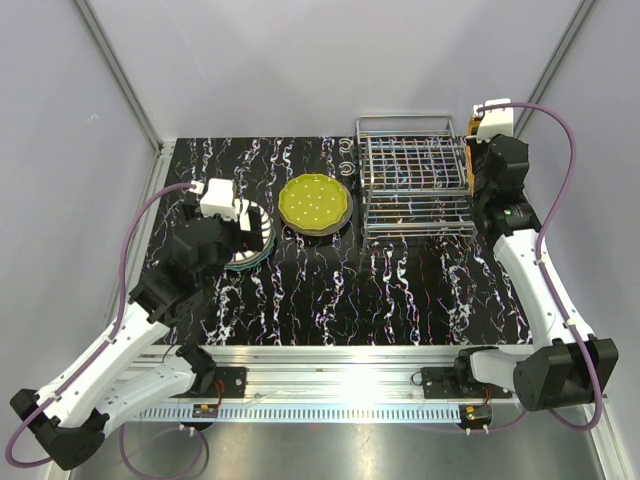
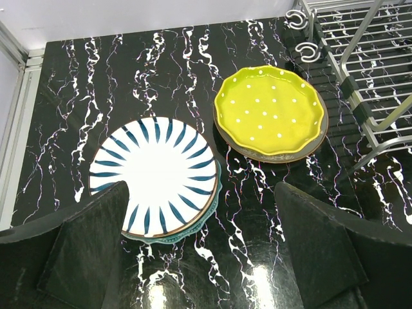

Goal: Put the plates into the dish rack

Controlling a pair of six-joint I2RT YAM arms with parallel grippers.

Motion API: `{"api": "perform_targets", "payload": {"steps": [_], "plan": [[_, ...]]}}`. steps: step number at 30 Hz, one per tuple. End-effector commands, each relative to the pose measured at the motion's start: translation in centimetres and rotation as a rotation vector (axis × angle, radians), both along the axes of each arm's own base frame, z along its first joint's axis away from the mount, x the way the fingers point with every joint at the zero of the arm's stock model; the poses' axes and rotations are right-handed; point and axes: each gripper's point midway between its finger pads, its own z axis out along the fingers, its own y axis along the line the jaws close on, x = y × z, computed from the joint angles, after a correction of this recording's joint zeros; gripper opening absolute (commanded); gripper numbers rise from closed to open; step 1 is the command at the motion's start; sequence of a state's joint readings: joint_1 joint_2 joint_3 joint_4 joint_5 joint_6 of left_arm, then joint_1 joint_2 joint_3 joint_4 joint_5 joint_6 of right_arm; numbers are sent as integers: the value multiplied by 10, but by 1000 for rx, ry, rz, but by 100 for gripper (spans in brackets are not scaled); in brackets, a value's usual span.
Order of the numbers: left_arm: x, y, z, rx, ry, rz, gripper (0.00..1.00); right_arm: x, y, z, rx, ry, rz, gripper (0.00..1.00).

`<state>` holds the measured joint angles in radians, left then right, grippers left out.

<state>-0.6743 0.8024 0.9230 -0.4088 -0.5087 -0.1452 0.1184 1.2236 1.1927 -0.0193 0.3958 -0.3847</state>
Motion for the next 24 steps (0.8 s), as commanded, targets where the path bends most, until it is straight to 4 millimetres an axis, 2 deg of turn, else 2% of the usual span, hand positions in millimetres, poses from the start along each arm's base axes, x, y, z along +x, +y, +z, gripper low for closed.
{"api": "perform_targets", "payload": {"steps": [1, 5, 9, 24], "plan": [[4, -5, 8, -10, -36, -12, 99, 1, -7, 72, 57, -272, -19, 23], [5, -5, 7, -6, -32, -12, 99, 3, -8, 72, 62, -273, -21, 43], [5, -6, 6, -5, -31, -12, 99, 7, -7, 73, 62, -273, -21, 53], [6, -6, 4, 3, -27, -15, 99, 10, -3, 73, 81, -273, 4, 59]]}}
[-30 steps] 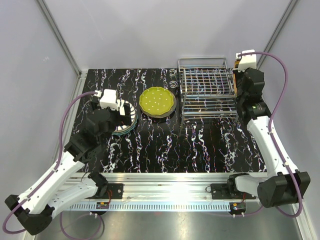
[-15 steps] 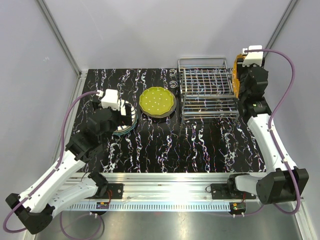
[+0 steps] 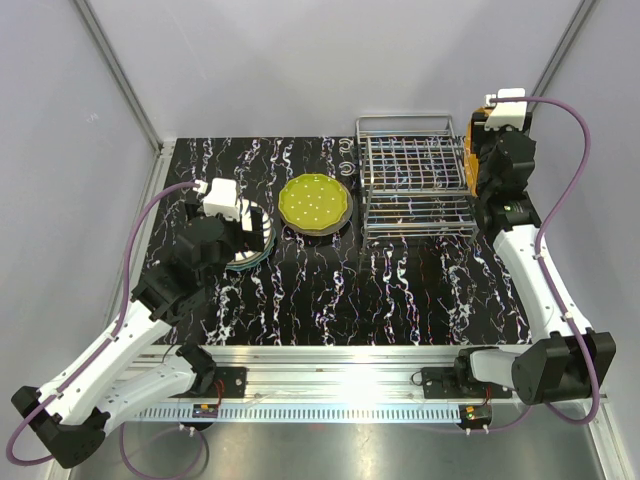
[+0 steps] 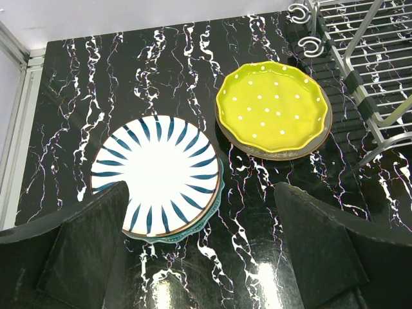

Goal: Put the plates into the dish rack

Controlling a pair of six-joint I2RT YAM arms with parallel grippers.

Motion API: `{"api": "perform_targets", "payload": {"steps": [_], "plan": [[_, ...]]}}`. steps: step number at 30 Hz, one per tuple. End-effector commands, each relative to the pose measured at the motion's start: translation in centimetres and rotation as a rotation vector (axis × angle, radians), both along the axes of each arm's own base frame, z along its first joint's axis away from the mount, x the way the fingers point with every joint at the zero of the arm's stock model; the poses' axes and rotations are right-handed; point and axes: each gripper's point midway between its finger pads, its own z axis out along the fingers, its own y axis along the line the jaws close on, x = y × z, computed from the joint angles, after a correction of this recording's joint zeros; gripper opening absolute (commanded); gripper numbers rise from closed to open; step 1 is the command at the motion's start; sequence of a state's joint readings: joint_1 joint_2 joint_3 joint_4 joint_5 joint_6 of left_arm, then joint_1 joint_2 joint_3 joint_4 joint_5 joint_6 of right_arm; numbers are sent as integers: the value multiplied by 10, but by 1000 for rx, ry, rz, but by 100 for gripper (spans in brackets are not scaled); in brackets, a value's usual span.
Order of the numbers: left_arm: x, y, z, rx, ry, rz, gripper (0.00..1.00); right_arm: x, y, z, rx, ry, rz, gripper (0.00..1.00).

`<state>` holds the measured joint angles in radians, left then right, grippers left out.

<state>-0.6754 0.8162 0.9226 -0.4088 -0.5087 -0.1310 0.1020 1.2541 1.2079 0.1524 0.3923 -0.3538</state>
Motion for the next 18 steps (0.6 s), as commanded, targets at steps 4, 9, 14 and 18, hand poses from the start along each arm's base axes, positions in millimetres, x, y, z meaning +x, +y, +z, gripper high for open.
{"api": "perform_targets", "payload": {"steps": [4, 9, 14, 18], "plan": [[4, -5, 8, -18, -35, -9, 99, -6, 3, 45, 53, -115, 29, 60], [4, -5, 8, -18, -36, -11, 99, -9, 1, 57, 54, -125, 20, 62], [4, -5, 8, -17, -35, -11, 99, -10, 3, 58, 62, -120, 29, 60], [4, -6, 8, -18, -34, -14, 99, -21, 11, 65, 102, -116, 77, 59]]}}
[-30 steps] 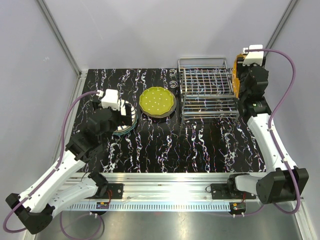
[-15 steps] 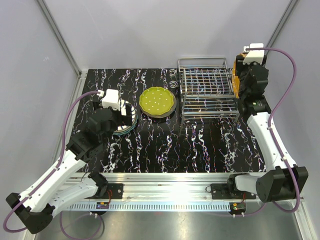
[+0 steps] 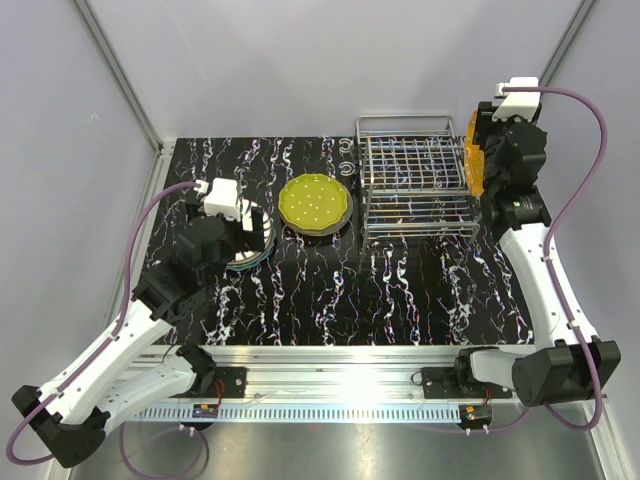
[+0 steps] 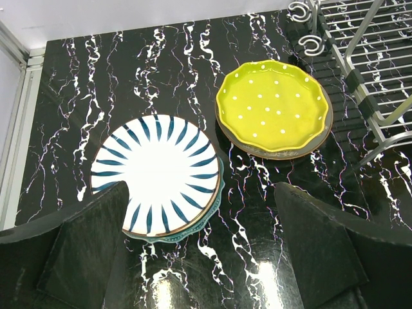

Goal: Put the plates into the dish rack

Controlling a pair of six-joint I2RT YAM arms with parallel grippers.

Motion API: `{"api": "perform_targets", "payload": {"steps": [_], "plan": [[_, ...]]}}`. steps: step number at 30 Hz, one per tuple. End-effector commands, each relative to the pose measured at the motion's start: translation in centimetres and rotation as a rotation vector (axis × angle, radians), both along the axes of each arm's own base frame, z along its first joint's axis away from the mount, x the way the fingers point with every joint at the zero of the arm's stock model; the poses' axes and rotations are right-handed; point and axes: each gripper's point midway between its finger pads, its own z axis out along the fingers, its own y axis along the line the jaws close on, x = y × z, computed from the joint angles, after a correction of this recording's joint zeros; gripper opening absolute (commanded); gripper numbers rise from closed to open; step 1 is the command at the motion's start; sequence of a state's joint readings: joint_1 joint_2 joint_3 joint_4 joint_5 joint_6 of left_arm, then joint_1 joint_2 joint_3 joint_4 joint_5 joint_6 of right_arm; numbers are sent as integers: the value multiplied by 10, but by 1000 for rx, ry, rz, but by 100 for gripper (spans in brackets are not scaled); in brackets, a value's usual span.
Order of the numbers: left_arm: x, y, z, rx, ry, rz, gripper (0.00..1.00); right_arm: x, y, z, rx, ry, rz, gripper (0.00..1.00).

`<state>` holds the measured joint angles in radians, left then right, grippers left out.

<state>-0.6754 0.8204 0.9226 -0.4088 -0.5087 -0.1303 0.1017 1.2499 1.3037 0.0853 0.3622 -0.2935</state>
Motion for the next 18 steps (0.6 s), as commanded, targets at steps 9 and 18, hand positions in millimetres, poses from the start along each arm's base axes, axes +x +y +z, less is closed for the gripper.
{"api": "perform_targets", "payload": {"steps": [9, 18], "plan": [[3, -5, 10, -23, -39, -15, 99, -49, 4, 31, 154, -3, 44, 56], [2, -5, 12, -30, -41, -20, 99, -58, 8, 4, 211, 63, 55, 46]]}}
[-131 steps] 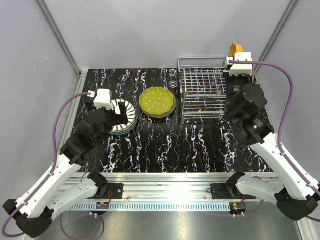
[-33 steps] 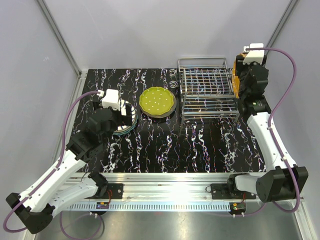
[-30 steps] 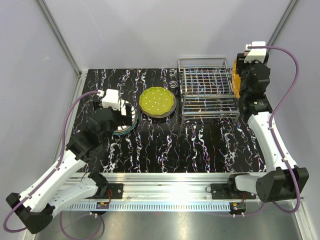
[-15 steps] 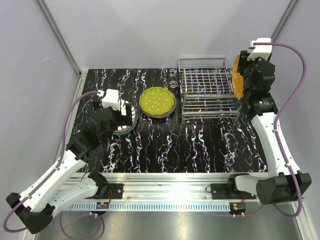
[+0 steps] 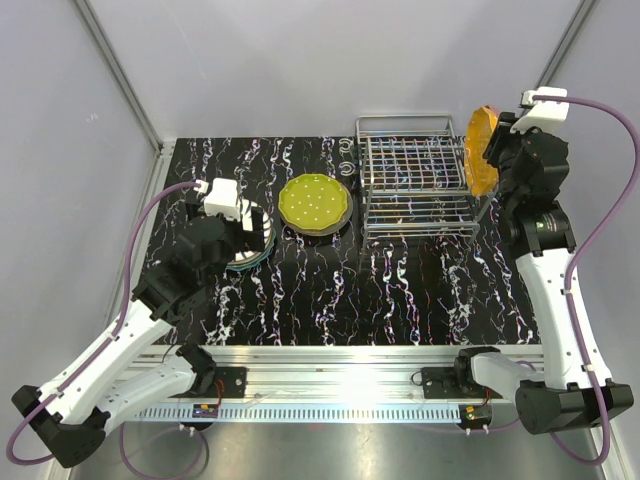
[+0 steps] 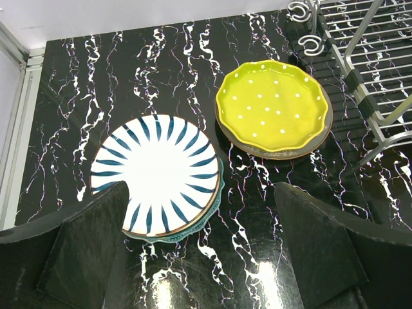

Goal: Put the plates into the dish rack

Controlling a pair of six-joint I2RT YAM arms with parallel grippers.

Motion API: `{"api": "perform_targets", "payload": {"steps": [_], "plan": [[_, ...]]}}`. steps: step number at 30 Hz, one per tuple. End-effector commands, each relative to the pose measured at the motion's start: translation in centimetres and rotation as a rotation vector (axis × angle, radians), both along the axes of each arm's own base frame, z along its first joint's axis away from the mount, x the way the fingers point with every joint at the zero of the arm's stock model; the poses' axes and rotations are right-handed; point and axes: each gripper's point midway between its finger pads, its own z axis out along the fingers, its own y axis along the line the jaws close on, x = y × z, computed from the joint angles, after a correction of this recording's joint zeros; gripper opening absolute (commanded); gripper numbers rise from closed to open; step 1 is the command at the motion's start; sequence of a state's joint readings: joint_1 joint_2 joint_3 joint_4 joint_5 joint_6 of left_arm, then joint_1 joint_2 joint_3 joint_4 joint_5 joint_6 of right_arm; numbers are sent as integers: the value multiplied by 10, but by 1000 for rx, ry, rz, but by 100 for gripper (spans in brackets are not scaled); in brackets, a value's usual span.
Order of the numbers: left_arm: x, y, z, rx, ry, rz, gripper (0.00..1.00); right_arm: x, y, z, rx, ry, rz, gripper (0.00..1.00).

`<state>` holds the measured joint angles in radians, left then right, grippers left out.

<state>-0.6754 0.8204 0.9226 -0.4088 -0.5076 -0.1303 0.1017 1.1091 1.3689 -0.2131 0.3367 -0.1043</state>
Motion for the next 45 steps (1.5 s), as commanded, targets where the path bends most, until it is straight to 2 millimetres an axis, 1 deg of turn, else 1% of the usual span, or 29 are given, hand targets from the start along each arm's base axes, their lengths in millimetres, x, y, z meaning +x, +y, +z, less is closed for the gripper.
{"api": "perform_targets", "payload": {"steps": [1, 2, 4, 6, 10, 15, 24, 25, 28, 30, 33, 37, 42, 45], "plan": [[1, -5, 12, -32, -44, -21, 99, -4, 3, -12, 45, 29, 15, 46], [1, -5, 12, -31, -43, -21, 99, -7, 3, -11, 48, 25, 19, 46], [1, -6, 13, -36, -45, -23, 99, -6, 7, -18, 57, 40, 38, 46], [1, -6, 14, -36, -47, -23, 99, -8, 8, -21, 62, 44, 47, 47], [1, -6, 13, -33, -43, -26, 99, -4, 6, -30, 53, 68, 31, 48], [1, -6, 12, -33, -43, -25, 99, 5, 4, -36, 45, 78, 16, 48], [2, -7, 11, -28, -38, -27, 99, 28, 2, -40, 15, 98, 0, 40], [2, -7, 11, -29, -40, -27, 99, 33, 3, -43, 13, 106, 0, 38], [2, -7, 11, -27, -39, -27, 99, 39, 2, -40, 8, 94, -6, 31], [2, -7, 10, -26, -37, -27, 99, 42, 2, -37, 5, 86, -9, 29], [2, -7, 11, -28, -40, -27, 99, 46, 2, -35, -4, 85, -10, 28], [2, -8, 10, -26, -37, -30, 99, 51, 1, -38, -12, 93, -12, 28], [2, -8, 11, -26, -38, -32, 99, 54, 3, -44, -10, 103, -3, 28], [2, -8, 10, -27, -37, -32, 99, 58, 6, -50, -10, 118, 9, 28]]}}
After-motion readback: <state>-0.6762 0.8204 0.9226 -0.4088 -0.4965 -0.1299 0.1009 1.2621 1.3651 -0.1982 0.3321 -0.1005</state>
